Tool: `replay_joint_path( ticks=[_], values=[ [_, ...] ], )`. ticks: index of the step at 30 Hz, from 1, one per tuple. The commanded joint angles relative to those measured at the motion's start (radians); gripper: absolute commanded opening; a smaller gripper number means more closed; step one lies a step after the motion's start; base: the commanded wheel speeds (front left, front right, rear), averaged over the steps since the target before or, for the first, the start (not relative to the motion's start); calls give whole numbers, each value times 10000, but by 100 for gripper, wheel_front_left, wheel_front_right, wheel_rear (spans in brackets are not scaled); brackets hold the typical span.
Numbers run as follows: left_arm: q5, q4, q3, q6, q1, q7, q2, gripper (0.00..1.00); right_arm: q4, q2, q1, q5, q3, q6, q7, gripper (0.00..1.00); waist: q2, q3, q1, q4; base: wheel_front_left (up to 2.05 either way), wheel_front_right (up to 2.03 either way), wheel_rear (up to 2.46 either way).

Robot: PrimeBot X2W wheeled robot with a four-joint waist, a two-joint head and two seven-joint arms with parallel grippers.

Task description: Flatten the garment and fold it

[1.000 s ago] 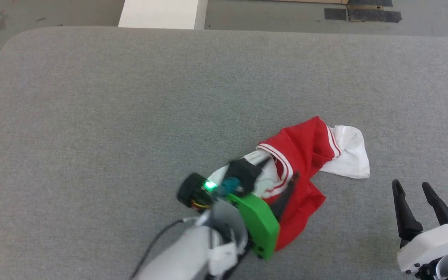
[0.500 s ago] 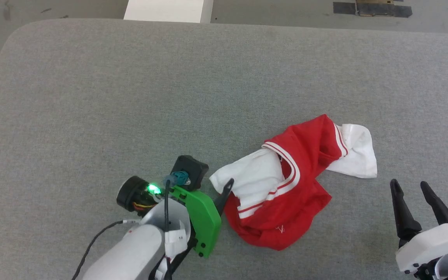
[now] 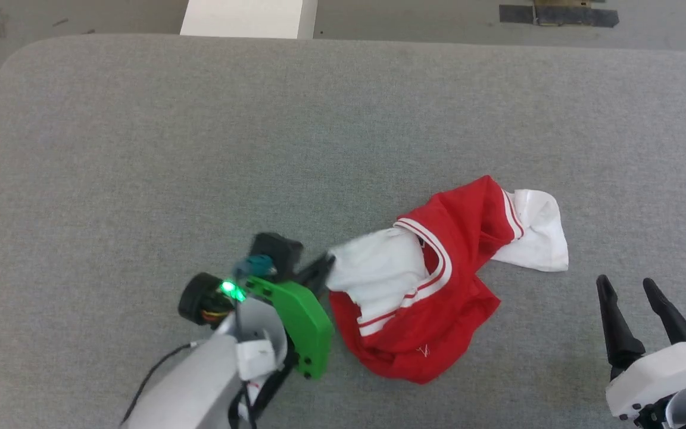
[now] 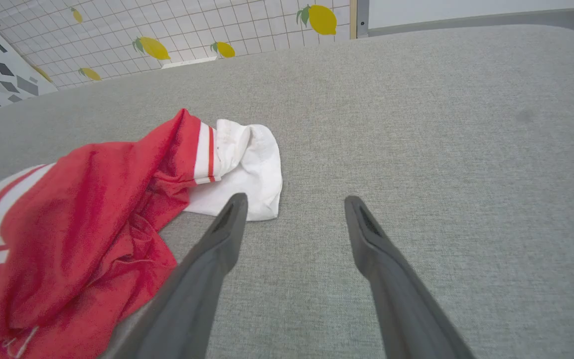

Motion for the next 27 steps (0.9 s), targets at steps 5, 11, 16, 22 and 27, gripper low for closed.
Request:
replay_joint_path(
  ticks=[5,11,16,22,27],
  values=[
    [-603,-970,1309,752,436,-701,265,0,-52,7,57,-57,-93,-15,23,100,0,-63,0,85,0,0,0],
    [-1140,-1734,3205,2246,1520,-1254,998,0,-144,7,10,-30,-100,-15,78,100,0,319,0,117,0,0,0],
    [-1261,-1262,4515,3772,2789,-1864,1190,0,-167,7,-99,-79,-153,-15,124,100,0,565,0,35,0,0,0],
    [-1589,-855,4889,4582,4217,-1862,937,0,-143,7,-111,-122,-274,-15,143,100,0,579,0,-18,0,0,0],
    [-1983,-1005,5269,4261,4248,-2768,221,100,-36,7,-58,-80,-248,-15,168,100,0,396,0,164,0,0,0]
  ],
)
